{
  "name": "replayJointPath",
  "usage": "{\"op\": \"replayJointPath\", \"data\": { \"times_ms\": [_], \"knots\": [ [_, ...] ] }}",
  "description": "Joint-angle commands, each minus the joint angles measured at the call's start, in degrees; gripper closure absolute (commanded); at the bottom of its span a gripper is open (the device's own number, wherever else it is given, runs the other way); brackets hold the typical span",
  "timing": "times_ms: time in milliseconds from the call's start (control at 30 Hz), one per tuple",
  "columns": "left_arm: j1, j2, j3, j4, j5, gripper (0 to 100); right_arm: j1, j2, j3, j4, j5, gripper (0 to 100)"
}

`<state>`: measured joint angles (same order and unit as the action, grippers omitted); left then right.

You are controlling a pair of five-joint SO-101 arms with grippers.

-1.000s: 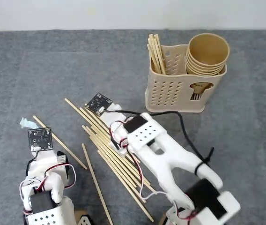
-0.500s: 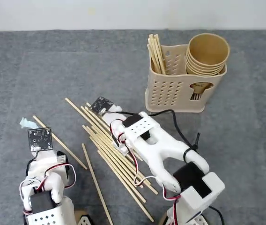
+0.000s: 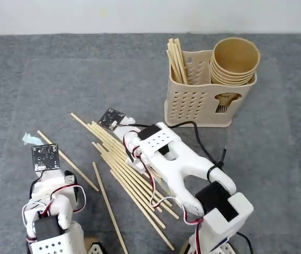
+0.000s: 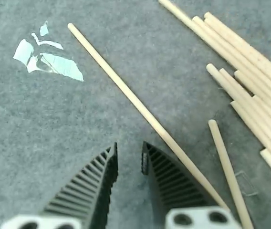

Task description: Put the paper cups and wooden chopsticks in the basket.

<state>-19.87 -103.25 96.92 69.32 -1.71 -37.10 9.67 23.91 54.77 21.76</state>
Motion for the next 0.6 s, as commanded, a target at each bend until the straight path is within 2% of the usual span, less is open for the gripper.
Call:
{"op": "replayJointPath", "data": {
  "times_ms": [0,400,567],
  "knots": [
    [0.09,-0.7,-0.4,0.09,0.35,92,0.92,-4.88,-2.29,2.42,1.05,99.0],
    [0.09,-0.7,-0.4,-0.26,0.35,92,0.48,-28.26,-2.46,12.88,2.9,99.0],
    [0.09,-0.7,-0.4,-0.26,0.35,92,0.48,-37.41,-10.81,21.93,3.08,99.0]
  ]
}}
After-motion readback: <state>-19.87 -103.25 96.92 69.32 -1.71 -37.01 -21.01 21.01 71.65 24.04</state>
